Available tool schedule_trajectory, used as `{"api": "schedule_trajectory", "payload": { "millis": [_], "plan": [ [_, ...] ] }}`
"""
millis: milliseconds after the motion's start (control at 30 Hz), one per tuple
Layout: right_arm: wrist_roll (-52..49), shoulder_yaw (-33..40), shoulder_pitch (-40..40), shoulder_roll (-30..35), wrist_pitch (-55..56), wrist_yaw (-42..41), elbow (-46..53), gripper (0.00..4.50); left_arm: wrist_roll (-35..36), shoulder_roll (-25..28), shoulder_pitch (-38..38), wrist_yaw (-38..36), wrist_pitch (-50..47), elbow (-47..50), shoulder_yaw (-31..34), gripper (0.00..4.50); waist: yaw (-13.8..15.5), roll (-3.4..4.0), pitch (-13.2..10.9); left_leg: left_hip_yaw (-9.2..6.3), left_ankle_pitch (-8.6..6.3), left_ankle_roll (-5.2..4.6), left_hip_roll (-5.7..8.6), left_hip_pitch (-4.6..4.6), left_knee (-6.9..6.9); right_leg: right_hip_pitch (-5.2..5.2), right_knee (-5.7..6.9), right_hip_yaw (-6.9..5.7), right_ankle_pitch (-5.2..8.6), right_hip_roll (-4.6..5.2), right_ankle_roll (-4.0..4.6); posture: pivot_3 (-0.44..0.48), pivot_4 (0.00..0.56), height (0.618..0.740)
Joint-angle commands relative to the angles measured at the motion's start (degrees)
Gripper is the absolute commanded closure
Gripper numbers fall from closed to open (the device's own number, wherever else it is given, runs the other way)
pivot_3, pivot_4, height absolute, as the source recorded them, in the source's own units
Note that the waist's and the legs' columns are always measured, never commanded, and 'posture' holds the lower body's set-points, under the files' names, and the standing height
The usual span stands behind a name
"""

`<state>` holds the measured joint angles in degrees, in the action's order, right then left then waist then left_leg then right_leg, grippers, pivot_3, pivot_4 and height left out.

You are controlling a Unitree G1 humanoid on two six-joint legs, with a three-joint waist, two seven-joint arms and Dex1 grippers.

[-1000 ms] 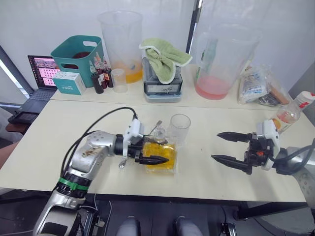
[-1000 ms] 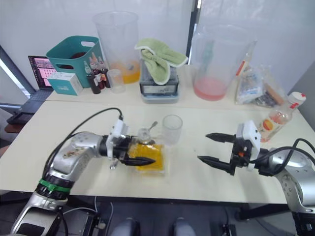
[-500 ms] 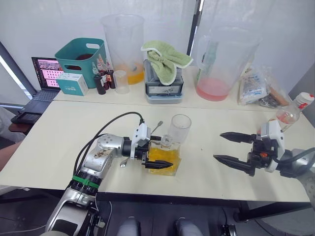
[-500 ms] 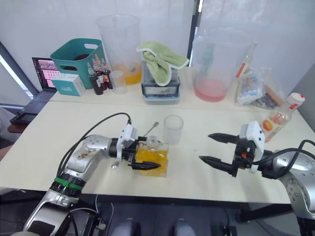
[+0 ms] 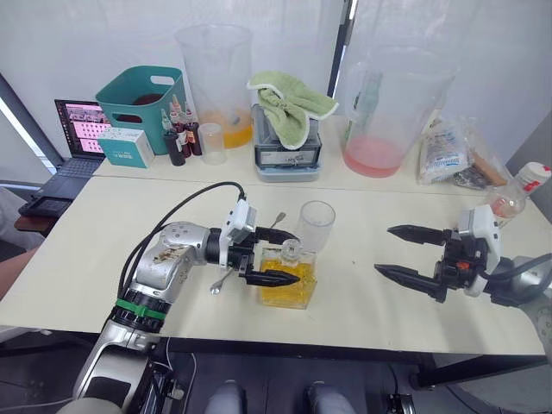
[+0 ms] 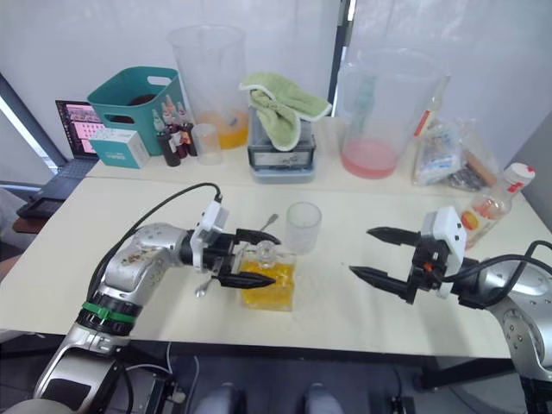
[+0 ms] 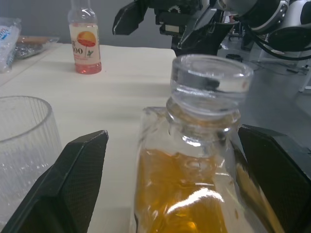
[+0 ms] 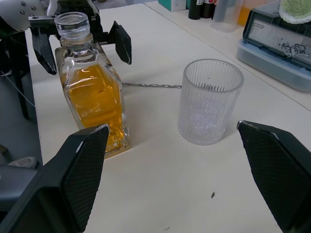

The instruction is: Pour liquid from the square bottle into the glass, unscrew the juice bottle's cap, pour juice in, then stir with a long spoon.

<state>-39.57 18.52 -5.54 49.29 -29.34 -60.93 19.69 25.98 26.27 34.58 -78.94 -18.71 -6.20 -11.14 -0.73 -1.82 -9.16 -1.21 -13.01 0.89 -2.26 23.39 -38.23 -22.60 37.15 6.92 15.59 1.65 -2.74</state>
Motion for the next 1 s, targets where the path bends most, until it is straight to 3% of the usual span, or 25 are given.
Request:
{"api": "schedule_trajectory", "payload": {
  "millis": [33, 400, 567, 667, 833, 1000],
  "plan": [
    [-1.11, 0.97, -0.60, 0.48, -0.38, 0.34, 1.18, 0.00, -1.11, -0.14, -0.22, -0.70, 1.88, 0.37, -0.75, 0.01, 0.00, 0.00, 0.00, -0.01, 0.00, 0.00, 0.01, 0.01, 0.00, 0.00, 0.00, 0.00, 0.00, 0.00, 0.00, 0.000, 0.150, 0.740],
    [-1.35, 2.41, 1.60, 0.44, -0.89, 0.80, 3.19, 0.00, 0.17, -1.11, -0.14, -1.48, 1.15, 1.09, -0.13, 0.01, -0.04, 0.00, 0.00, -0.08, 0.00, 0.00, 0.05, 0.03, 0.00, 0.01, 0.00, 0.00, 0.00, 0.00, 0.00, 0.000, 0.150, 0.740],
    [-1.75, 2.71, 1.71, 0.36, -1.03, 1.18, 3.80, 0.00, -0.22, -1.47, -0.41, -1.68, 1.98, 0.32, -0.23, 1.51, -0.04, 0.00, 0.00, -0.11, 0.00, 0.00, 0.06, 0.03, 0.00, 0.03, 0.00, 0.00, 0.00, 0.00, 0.00, 0.000, 0.150, 0.740],
    [-2.96, 2.04, 0.84, 0.35, -1.88, 1.70, 5.56, 0.00, -0.65, -1.86, -0.30, -1.25, 2.73, -0.28, -0.12, 1.63, -0.05, 0.00, 0.00, -0.13, 0.00, 0.00, 0.07, 0.03, 0.01, 0.03, 0.00, 0.00, 0.00, 0.00, 0.00, 0.000, 0.150, 0.740],
    [-8.97, -2.70, -4.86, 0.50, -8.33, 5.06, 11.94, 0.00, -1.78, -1.88, -0.08, -1.36, 4.63, -1.61, -0.43, 1.63, -0.06, 0.02, -0.01, -0.15, 0.00, 0.00, 0.07, 0.02, 0.01, 0.05, -0.01, 0.00, 0.00, 0.00, 0.00, 0.000, 0.150, 0.740],
    [-11.67, -14.21, -16.96, -4.81, -15.06, 13.21, 17.24, 0.00, -2.36, -2.05, -0.01, -1.48, 5.91, -2.44, -0.64, 1.63, -0.03, 0.03, -0.02, -0.20, 0.00, 0.00, 0.07, -0.02, 0.01, 0.10, -0.01, -0.02, 0.00, -0.01, 0.00, 0.000, 0.150, 0.740]
  ]
}}
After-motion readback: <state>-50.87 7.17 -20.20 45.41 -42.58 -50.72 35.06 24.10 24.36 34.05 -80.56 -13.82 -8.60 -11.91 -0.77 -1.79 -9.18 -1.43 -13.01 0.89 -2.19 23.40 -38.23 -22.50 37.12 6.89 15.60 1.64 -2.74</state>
